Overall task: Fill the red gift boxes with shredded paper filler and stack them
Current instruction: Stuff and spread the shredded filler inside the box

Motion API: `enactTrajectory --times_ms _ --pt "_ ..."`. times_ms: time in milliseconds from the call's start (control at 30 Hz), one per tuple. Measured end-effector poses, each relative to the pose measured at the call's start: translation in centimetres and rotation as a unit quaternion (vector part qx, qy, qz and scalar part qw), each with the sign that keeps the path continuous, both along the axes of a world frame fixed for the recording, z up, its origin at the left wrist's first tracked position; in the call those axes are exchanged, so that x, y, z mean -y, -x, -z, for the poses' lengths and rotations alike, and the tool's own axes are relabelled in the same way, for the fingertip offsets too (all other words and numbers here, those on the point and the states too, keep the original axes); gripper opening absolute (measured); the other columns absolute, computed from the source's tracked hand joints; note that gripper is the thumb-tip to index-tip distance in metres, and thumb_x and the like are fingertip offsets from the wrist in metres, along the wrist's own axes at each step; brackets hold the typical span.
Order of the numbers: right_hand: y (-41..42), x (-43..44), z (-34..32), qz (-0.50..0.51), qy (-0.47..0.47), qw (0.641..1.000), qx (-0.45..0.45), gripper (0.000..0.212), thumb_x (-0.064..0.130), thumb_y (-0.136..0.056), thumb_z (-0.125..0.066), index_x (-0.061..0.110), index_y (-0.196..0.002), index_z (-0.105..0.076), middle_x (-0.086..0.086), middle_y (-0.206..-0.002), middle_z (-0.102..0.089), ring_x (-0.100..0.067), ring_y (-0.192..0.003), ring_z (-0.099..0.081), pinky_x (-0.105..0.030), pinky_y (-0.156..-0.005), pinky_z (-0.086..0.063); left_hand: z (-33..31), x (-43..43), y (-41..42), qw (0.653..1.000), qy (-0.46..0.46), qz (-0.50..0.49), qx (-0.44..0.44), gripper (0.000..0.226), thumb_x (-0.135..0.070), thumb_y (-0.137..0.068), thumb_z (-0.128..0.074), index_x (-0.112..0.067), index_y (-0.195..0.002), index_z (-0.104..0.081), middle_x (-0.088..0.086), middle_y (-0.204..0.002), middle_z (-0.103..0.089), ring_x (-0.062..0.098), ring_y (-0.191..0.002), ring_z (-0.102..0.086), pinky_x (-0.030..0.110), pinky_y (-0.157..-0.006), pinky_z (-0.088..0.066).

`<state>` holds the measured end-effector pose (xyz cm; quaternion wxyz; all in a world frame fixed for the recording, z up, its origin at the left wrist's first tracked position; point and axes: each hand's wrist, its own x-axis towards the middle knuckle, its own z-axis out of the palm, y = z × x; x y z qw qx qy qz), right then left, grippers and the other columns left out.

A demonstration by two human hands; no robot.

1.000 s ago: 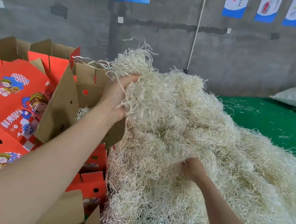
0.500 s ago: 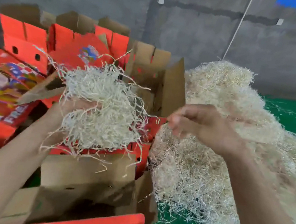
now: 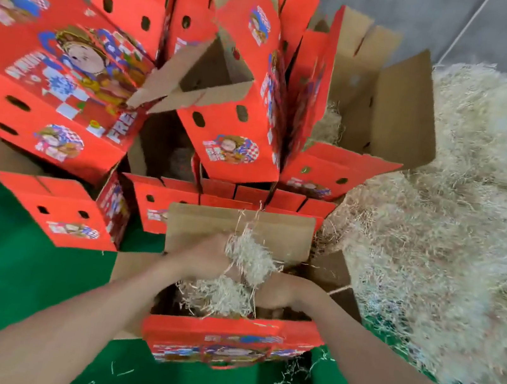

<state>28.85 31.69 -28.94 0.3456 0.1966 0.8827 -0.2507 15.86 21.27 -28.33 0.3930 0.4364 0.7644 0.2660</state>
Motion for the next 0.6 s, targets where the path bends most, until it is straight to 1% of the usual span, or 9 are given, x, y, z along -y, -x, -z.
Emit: enactTrajectory --times_ms 67,167,233,300,367,433,500,567,600 --pt "0.4 1.7 -0.1 -0.014 0.010 1.000 0.022 0.031 0.011 -0.095 -0.035 0.011 -0.064 -0.040 -0.009 -0.064 -0.044 -0.021 -0.053 -0.037 -0.027 -0.052 -0.032 1.4 0.5 0.9 0.997 0.075 0.021 -0.005 0.028 -0.028 -0.067 -0.076 -0.030 -0.089 -0.059 -0.005 -0.087 -0.066 0.019 -0.087 -0.063 0.024 -0.066 -0.050" --pt "0.4 3.2 -0.2 0.002 0.068 0.997 -0.026 0.029 0.009 -0.097 -0.039 -0.002 -0.073 -0.049 -0.013 -0.067 -0.045 -0.024 -0.058 -0.040 -0.020 -0.054 -0.039 2.7 1.5 2.1 0.984 0.174 0.045 -0.014 0.050 -0.035 -0.067 -0.071 -0.015 -0.108 -0.050 0.004 -0.097 -0.058 0.021 -0.089 -0.057 0.030 -0.073 -0.046" --pt "0.3 4.4 0.2 0.011 0.088 0.996 -0.027 0.026 0.003 -0.094 -0.042 0.004 -0.068 -0.046 -0.005 -0.061 -0.040 -0.015 -0.053 -0.032 -0.025 -0.052 -0.033 3.4 2.1 2.6 0.977 0.202 0.072 -0.011 0.037 -0.035 -0.070 -0.067 -0.019 -0.096 -0.047 0.000 -0.086 -0.049 0.017 -0.081 -0.048 0.027 -0.068 -0.037" --pt "0.2 5.0 0.7 0.038 0.103 0.994 -0.018 0.022 0.007 -0.094 -0.044 0.005 -0.073 -0.051 -0.002 -0.063 -0.050 -0.015 -0.053 -0.043 -0.028 -0.050 -0.036 3.5 2.2 2.9 0.972 0.220 0.080 -0.024 0.032 -0.039 -0.074 -0.067 -0.018 -0.088 -0.047 -0.001 -0.078 -0.043 0.016 -0.073 -0.043 0.027 -0.063 -0.031" --pt "-0.2 4.3 0.6 0.068 0.114 0.991 -0.024 0.023 0.011 -0.093 -0.047 0.006 -0.071 -0.054 0.004 -0.062 -0.058 -0.012 -0.058 -0.055 -0.026 -0.048 -0.040 3.4 2.3 2.9 0.974 0.213 0.080 -0.006 0.045 -0.050 -0.073 -0.068 -0.015 -0.091 -0.048 0.003 -0.083 -0.047 0.017 -0.074 -0.046 0.027 -0.062 -0.033" --pt "-1.0 2.5 0.5 0.165 0.159 0.972 -0.045 0.011 0.017 -0.092 -0.054 0.007 -0.089 -0.059 0.003 -0.080 -0.063 -0.015 -0.077 -0.059 -0.026 -0.058 -0.048 3.5 2.2 2.8 0.974 0.211 0.080 0.016 0.074 -0.066 -0.069 -0.065 -0.010 -0.115 -0.049 0.010 -0.115 -0.054 0.022 -0.103 -0.053 0.030 -0.080 -0.040" --pt "-2.0 1.0 0.2 0.295 0.267 0.914 -0.081 0.020 0.016 -0.090 -0.059 0.020 -0.109 -0.054 0.000 -0.104 -0.061 -0.019 -0.091 -0.060 -0.029 -0.072 -0.054 3.7 2.3 2.1 0.975 0.203 0.069 0.055 0.106 -0.073 -0.069 -0.060 -0.006 -0.143 -0.026 0.011 -0.150 -0.029 0.024 -0.134 -0.033 0.032 -0.103 -0.032" --pt "-2.4 0.8 0.0 0.356 0.333 0.867 -0.102 0.032 0.010 -0.088 -0.061 0.035 -0.105 -0.048 -0.002 -0.111 -0.058 -0.018 -0.094 -0.060 -0.030 -0.075 -0.055 3.6 2.3 1.1 0.975 0.193 0.049 0.098 0.114 -0.078 -0.067 -0.054 -0.005 -0.147 -0.016 0.010 -0.155 -0.017 0.025 -0.140 -0.023 0.033 -0.108 -0.026" --pt "-2.3 0.9 0.1 0.351 0.327 0.871 -0.104 0.036 0.009 -0.088 -0.061 0.037 -0.106 -0.047 -0.004 -0.119 -0.056 -0.018 -0.100 -0.059 -0.028 -0.074 -0.054 3.7 2.4 0.6 0.975 0.188 0.037 0.113 0.115 -0.082 -0.064 -0.050 -0.004 -0.145 -0.022 0.011 -0.152 -0.024 0.026 -0.139 -0.025 0.035 -0.107 -0.028"
